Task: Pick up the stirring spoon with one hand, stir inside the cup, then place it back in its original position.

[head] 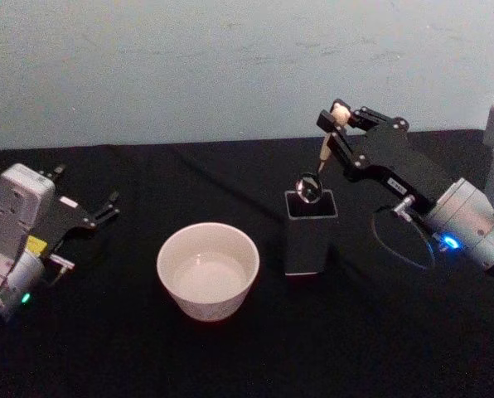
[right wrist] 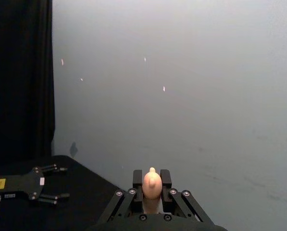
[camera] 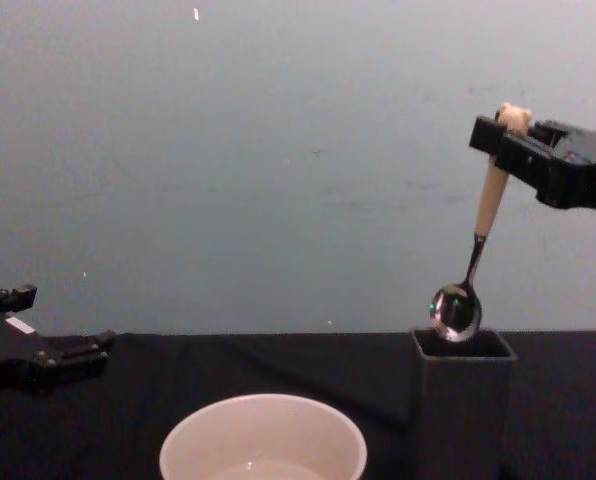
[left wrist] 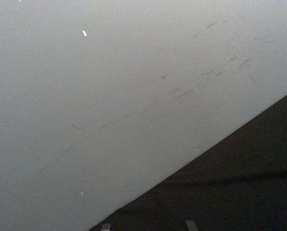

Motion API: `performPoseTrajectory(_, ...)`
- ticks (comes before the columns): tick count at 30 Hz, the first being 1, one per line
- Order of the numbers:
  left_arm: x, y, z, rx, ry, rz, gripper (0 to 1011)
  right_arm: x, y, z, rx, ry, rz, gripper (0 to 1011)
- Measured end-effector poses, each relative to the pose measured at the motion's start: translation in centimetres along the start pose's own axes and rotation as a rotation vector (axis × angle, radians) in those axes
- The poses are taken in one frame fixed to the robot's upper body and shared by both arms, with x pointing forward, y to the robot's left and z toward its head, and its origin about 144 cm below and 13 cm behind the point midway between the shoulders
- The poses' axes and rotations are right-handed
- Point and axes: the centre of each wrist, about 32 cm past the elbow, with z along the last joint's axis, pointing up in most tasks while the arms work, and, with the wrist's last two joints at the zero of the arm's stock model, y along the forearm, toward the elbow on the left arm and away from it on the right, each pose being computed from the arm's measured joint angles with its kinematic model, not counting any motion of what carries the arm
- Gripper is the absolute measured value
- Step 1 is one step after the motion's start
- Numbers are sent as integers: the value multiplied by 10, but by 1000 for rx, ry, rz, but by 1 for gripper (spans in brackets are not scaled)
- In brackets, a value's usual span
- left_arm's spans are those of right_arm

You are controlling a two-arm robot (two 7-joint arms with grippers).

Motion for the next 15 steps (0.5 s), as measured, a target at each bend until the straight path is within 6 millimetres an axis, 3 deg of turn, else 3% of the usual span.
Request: performPoseTrajectory(15,0,0,0,0,0,0,1001,-5,1,-10,-71,89,-40,214)
